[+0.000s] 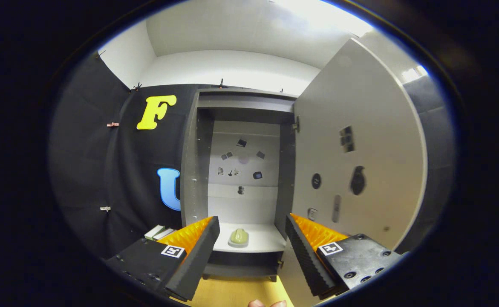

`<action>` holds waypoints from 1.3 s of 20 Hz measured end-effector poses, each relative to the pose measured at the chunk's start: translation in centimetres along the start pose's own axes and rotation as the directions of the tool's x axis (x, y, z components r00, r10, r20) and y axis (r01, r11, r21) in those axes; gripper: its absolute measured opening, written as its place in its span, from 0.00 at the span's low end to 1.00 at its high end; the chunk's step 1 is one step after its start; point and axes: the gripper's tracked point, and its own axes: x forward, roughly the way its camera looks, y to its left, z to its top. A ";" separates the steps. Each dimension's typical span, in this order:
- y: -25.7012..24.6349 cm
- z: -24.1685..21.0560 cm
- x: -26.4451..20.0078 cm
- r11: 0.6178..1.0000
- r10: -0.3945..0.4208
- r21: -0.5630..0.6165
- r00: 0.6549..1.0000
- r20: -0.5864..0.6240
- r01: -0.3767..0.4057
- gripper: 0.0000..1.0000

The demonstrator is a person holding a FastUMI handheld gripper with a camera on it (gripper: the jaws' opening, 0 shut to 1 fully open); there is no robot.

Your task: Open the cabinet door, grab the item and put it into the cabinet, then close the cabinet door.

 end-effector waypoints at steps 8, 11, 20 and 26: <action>-11.8 -0.6 -10.8 0.982 -0.181 0.044 0.982 -0.061 0.184 0.98; -17.5 -1.0 -13.3 0.953 -0.301 0.011 0.950 -0.076 0.303 0.98; -29.1 -5.3 -9.7 0.915 -0.404 -0.048 0.902 -0.155 0.401 0.98; -28.0 -6.1 -5.5 0.945 -0.317 0.023 0.931 -0.178 0.327 0.98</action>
